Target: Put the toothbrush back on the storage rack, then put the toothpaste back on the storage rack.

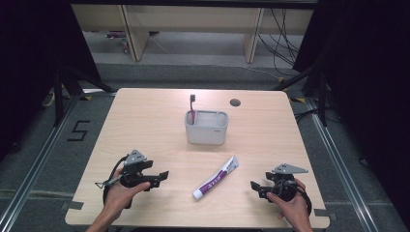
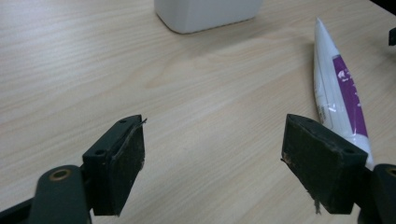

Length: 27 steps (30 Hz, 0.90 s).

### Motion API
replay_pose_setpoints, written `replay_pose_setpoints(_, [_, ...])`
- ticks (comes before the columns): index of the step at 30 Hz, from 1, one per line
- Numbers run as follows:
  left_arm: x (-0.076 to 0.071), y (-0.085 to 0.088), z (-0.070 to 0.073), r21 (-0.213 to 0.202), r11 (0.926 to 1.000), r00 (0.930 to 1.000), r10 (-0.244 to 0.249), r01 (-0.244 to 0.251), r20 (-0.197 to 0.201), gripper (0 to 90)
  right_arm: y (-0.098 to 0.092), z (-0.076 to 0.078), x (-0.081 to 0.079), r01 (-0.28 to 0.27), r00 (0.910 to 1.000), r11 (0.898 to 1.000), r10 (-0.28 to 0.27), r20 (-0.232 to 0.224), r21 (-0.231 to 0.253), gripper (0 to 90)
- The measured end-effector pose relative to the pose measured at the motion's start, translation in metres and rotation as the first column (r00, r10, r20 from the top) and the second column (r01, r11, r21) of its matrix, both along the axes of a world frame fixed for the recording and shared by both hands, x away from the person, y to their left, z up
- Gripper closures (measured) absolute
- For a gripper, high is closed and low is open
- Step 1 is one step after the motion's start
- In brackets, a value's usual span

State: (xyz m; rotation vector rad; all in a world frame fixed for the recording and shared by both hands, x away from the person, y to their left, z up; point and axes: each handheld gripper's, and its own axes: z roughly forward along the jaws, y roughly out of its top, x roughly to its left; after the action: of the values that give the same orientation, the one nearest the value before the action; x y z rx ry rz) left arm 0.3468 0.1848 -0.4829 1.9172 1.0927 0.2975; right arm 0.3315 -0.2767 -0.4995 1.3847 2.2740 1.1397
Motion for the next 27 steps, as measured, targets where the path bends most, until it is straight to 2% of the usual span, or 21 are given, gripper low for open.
replay_pose_setpoints(3, [-0.004, 0.002, -0.005, 0.009, 1.0, 1.0, 0.003, -0.003, -0.003, 20.9, 0.0, 0.0, 0.0, 0.004, 1.0, 1.0, -0.004, -0.005, -0.001, 24.8])
replay_pose_setpoints(4, [-0.007, 0.004, -0.007, 0.035, 0.9994, 1.0, -0.006, 0.006, 0.0, 20.9, 0.0, 0.0, 0.0, 0.005, 1.0, 1.0, -0.005, -0.006, 0.0, 24.8])
replay_pose_setpoints(5, [-0.008, 0.005, -0.008, 0.039, 0.9992, 1.0, -0.007, 0.008, -0.006, 20.9, 0.0, 0.0, 0.0, 0.004, 1.0, 1.0, -0.004, -0.006, 0.002, 24.8])
replay_pose_setpoints(6, [-0.01, 0.003, -0.011, 0.018, 0.9998, 1.0, 0.003, -0.002, -0.003, 20.9, 0.0, 0.0, 0.0, 0.006, 1.0, 1.0, -0.006, -0.007, 0.0, 24.8])
replay_pose_setpoints(9, [-0.016, 0.006, -0.017, 0.059, 0.998, 0.9997, -0.021, 0.022, -0.008, 20.8, 0.0, 0.0, 0.0, 0.003, 1.0, 1.0, -0.003, -0.002, -0.001, 24.8])
replay_pose_setpoints(10, [-0.018, 0.006, -0.018, 0.067, 0.9972, 0.9994, -0.032, 0.033, -0.015, 20.8, -0.001, 0.001, 0.0, 0.006, 1.0, 1.0, -0.006, -0.003, -0.021, 24.8])
replay_pose_setpoints(11, [-0.02, 0.005, -0.021, 0.058, 0.9981, 0.9997, -0.019, 0.019, -0.013, 20.8, -0.001, 0.0, 0.0, 0.009, 1.0, 1.0, -0.009, 0.0, -0.021, 24.8])
replay_pose_setpoints(13, [-0.024, 0.005, -0.024, 0.074, 0.9969, 0.9996, -0.025, 0.026, -0.017, 20.7, 0.0, -0.001, 0.001, -0.012, 0.9999, 1.0, 0.012, 0.008, 0.001, 24.8])
replay_pose_setpoints(14, [-0.027, 0.005, -0.025, 0.087, 0.9956, 0.9992, -0.033, 0.035, -0.02, 20.7, -0.001, 0.001, 0.0, 0.004, 1.0, 1.0, -0.004, 0.004, -0.022, 24.8])
replay_pose_setpoints(16, [-0.031, 0.004, -0.027, 0.099, 0.9943, 0.9991, -0.039, 0.04, -0.017, 20.7, 0.0, 0.0, 0.0, 0.002, 0.9998, 1.0, -0.002, 0.018, -0.025, 24.8])
replay_pose_setpoints(20, [-0.038, 0.004, -0.027, 0.112, 0.9924, 0.9987, -0.051, 0.051, -0.008, 20.5, 0.0, 0.002, -0.001, 0.001, 1.0, 1.0, -0.001, 0.002, -0.014, 24.8])
replay_pose_setpoints(22, [-0.039, 0.004, -0.027, 0.113, 0.992, 0.9985, -0.055, 0.055, -0.008, 20.5, -0.001, 0.002, 0.0, -0.007, 0.9999, 1.0, 0.007, 0.012, -0.012, 24.9])
replay_pose_setpoints(23, [-0.039, 0.005, -0.028, 0.108, 0.9927, 0.9985, -0.054, 0.054, -0.001, 20.4, 0.002, 0.001, -0.001, 0.004, 1.0, 1.0, -0.004, -0.001, 0.013, 24.9])
replay_pose_setpoints(24, [-0.039, 0.005, -0.028, 0.106, 0.9932, 0.9989, -0.047, 0.047, -0.001, 20.4, 0.001, 0.002, 0.0, 0.001, 0.9999, 1.0, 0.0, 0.015, -0.023, 25.2])
replay_pose_setpoints(27, [-0.04, 0.006, -0.027, 0.11, 0.993, 0.999, -0.044, 0.044, -0.002, 20.3, 0.002, 0.003, 0.0, -0.017, 0.9998, 1.0, 0.017, 0.011, -0.013, 26.8])
